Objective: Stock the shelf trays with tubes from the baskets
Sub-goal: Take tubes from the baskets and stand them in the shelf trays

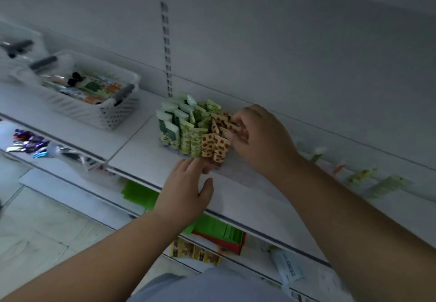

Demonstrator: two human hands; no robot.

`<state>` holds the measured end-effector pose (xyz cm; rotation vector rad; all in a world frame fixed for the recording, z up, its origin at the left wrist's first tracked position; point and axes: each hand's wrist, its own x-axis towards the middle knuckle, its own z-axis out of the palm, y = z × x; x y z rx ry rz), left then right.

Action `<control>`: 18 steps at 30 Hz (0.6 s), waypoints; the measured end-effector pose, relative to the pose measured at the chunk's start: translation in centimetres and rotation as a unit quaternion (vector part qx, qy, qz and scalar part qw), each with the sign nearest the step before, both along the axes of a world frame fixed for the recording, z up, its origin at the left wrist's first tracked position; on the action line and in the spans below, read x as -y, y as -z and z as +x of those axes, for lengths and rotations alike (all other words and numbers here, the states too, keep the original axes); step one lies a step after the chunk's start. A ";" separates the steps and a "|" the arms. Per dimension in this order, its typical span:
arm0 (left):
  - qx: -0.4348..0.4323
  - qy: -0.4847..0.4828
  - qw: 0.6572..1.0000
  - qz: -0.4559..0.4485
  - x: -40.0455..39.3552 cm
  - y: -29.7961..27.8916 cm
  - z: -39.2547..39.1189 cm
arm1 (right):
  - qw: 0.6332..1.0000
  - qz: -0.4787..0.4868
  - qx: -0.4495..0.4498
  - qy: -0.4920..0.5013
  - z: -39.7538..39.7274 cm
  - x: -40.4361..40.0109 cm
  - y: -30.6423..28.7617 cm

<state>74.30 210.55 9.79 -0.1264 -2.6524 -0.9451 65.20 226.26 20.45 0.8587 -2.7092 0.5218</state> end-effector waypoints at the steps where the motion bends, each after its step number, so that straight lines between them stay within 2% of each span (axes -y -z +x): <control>1: 0.000 -0.020 1.000 -0.005 1.6 -0.4 0.7 | 1.000 -0.010 0.008 -0.021 0.5 1.7 -0.2; 8: 0.011 -0.177 0.984 0.006 14.0 -1.6 4.4 | 0.990 -0.076 0.039 -0.108 3.8 14.8 -1.5; 18: 0.008 -0.205 0.979 -0.019 38.1 -3.0 7.7 | 0.989 -0.079 0.042 -0.116 5.4 38.1 -1.9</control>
